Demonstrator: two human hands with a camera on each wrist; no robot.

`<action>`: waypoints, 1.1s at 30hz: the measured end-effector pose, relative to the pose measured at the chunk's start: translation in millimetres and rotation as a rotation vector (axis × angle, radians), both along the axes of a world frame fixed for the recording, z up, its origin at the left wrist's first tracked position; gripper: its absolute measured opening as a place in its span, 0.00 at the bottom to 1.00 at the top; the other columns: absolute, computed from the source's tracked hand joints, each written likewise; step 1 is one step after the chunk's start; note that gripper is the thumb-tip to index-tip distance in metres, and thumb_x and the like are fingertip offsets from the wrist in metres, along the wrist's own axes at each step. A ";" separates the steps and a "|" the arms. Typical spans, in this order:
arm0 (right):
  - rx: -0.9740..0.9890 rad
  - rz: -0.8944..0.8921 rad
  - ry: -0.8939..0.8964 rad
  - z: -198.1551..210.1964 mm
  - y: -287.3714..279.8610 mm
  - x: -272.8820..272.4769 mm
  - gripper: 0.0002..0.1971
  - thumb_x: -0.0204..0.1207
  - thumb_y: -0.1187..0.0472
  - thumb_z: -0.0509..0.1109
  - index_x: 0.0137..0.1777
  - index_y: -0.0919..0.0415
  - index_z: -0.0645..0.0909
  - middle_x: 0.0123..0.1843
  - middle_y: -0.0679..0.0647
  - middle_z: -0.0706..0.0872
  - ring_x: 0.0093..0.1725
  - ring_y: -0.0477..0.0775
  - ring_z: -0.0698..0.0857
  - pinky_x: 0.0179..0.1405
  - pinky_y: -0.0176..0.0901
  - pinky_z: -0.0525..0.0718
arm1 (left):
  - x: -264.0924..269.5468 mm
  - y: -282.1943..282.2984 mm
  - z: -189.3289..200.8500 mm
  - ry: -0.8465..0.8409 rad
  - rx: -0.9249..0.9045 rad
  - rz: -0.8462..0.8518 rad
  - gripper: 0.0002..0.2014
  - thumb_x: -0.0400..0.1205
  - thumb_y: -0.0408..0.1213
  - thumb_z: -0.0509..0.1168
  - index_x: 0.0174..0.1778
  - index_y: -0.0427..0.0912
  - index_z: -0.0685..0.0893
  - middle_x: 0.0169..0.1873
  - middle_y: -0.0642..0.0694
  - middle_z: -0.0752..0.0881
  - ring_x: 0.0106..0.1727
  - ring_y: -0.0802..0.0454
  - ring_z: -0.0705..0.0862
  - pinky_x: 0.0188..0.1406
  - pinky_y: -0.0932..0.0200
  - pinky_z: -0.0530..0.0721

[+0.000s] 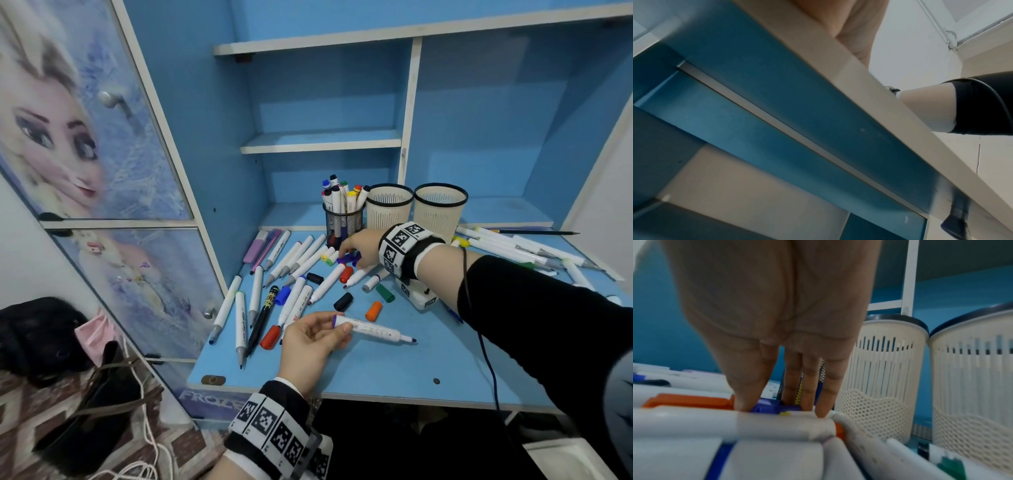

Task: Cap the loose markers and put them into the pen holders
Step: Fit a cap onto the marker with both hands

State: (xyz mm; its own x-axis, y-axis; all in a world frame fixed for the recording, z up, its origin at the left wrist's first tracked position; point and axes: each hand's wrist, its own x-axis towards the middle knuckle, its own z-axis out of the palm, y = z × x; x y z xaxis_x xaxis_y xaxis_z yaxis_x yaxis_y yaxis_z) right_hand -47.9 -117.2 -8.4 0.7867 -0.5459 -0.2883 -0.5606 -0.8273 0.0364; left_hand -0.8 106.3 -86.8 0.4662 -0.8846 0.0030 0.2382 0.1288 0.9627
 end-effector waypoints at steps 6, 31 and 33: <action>-0.014 0.003 -0.017 -8.4 -4.0 -1.1 0.11 0.74 0.67 0.70 0.55 0.59 0.84 0.59 0.56 0.85 0.58 0.57 0.82 0.49 0.40 0.77 | 0.8 -0.3 -0.9 0.001 0.003 -0.001 0.10 0.73 0.18 0.69 0.50 0.25 0.83 0.31 0.45 0.91 0.29 0.55 0.88 0.33 0.67 0.86; 0.702 -0.606 -1.019 16.0 64.6 -148.2 0.08 0.77 0.70 0.68 0.53 0.61 0.86 0.40 0.59 0.87 0.33 0.47 0.83 0.36 0.33 0.85 | 0.2 1.3 -2.8 -0.085 -0.001 0.034 0.08 0.74 0.22 0.69 0.49 0.29 0.86 0.33 0.42 0.91 0.32 0.52 0.88 0.34 0.67 0.86; 0.797 -0.635 -1.114 7.1 82.2 -162.8 0.08 0.78 0.71 0.68 0.52 0.61 0.85 0.37 0.58 0.87 0.32 0.48 0.84 0.35 0.34 0.85 | -0.6 2.3 -3.3 -0.071 -0.007 0.050 0.08 0.75 0.23 0.70 0.49 0.30 0.86 0.32 0.41 0.90 0.31 0.53 0.88 0.33 0.68 0.85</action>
